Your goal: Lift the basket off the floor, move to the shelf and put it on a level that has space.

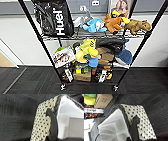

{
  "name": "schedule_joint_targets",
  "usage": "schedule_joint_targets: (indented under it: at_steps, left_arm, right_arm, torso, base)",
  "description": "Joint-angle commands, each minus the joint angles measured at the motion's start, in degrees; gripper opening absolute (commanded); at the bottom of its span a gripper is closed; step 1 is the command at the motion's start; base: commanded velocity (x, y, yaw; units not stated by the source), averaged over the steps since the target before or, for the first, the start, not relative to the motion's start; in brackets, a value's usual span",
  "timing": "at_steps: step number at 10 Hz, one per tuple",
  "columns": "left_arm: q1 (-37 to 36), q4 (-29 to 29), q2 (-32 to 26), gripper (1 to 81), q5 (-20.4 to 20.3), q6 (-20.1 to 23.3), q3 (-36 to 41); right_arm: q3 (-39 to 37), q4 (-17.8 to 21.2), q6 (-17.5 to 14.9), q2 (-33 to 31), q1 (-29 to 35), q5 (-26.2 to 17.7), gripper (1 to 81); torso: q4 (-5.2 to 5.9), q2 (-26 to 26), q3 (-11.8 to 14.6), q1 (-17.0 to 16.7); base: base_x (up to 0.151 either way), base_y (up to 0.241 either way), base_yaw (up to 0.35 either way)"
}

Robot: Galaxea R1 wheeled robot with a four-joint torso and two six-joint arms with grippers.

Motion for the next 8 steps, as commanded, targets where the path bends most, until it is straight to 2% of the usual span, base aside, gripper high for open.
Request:
schedule_joint_targets:
  at_steps: [1, 3, 5, 7, 8]
  left_arm:
    - [-5.6, -0.6, -5.7, 1.0, 3.6, -0.2, 3.7]
    - [-5.4, -0.6, -7.1, 1.0, 3.6, -0.2, 5.7]
    - [-4.8, -0.6, -7.6, 1.0, 3.6, -0.2, 5.8]
    - [-4.2, -0.3, -7.3, 1.0, 3.6, -0.1, 5.5]
    - [-4.2, -0.1, -6.7, 1.0, 3.3, -0.4, 5.1]
  right_arm:
    - [2.7, 0.2, 0.3, -4.5, 3.0, -1.1, 1.0]
    - [2.9, 0.2, 0.3, -4.7, 2.3, -1.1, 1.0]
    - [3.1, 0.1, 0.3, -4.7, 2.2, -1.1, 1.0]
    - [2.6, 0.1, 0.2, -4.2, 2.7, -1.1, 1.0]
    - [1.6, 0.0, 0.1, -3.3, 3.8, -1.1, 1.0]
  torso:
    - [0.00, 5.5, 0.0, -3.6]
    - [0.00, 9.4, 0.0, -6.1]
    - [0.00, 13.2, 4.2, -8.5]
    - [0.00, 16.2, 5.7, -10.4]
    - [0.00, 18.1, 2.7, -11.6]
  base:
    - [0.000, 0.000, 0.000]
    - [0.000, 0.000, 0.000]
    - [0.000, 0.000, 0.000]
    - [0.000, 0.000, 0.000]
    - [0.000, 0.000, 0.000]
